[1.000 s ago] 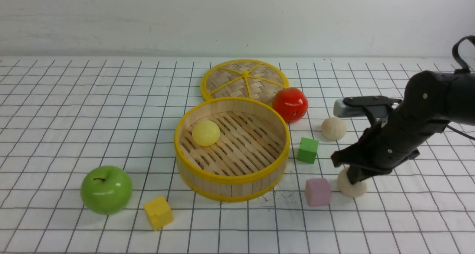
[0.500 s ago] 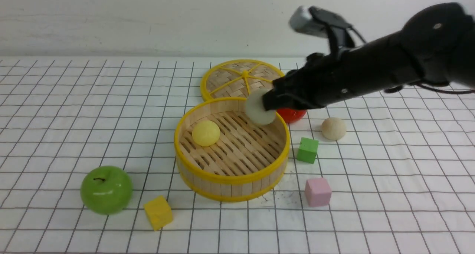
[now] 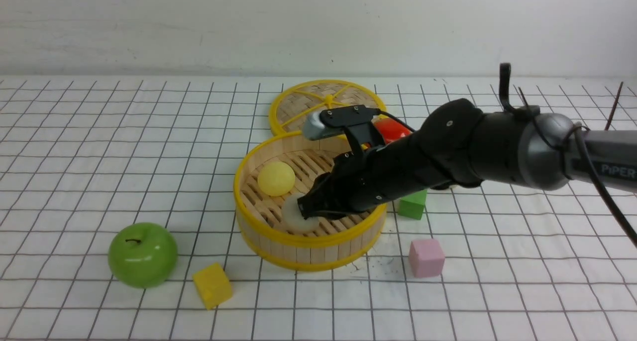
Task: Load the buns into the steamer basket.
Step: Use the right arm to put the steamed stuffed bun into the steamer, then use the right arm to grab a steamed stuffed bun
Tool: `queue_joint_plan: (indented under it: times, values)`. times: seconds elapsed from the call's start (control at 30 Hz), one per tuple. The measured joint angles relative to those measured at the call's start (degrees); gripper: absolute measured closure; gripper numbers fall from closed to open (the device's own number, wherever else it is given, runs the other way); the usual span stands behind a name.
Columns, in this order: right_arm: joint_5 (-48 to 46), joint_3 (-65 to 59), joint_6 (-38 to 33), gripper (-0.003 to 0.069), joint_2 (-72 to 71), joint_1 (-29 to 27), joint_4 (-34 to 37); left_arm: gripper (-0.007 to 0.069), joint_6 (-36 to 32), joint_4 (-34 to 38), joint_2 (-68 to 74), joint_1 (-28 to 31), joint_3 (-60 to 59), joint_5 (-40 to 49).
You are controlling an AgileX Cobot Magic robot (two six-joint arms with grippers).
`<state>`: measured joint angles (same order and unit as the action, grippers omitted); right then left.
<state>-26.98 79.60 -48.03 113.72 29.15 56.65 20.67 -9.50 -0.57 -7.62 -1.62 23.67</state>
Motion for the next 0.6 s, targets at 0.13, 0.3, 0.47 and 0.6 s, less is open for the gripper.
queue_joint_plan:
  times: [0.13,0.3,0.47,0.6]
  values:
    - [0.25,0.00,0.50,0.0386,0.00,0.00,-1.16,0.0455,0.00,0.00,0.00,0.00,0.00,0.00]
    - [-0.92,0.00,1.03,0.0214,-0.06,0.00,-1.99,0.0449,0.00,0.00,0.00,0.00,0.00,0.00]
    - [-4.56,0.00,1.20,0.0108,-4.11,-2.06,-4.52,0.0442,0.00,0.00,0.00,0.00,0.00,0.00]
    - [-5.62,0.00,1.32,0.0086,-9.24,-7.52,-4.92,0.0442,0.00,0.00,0.00,0.00,0.00,0.00]
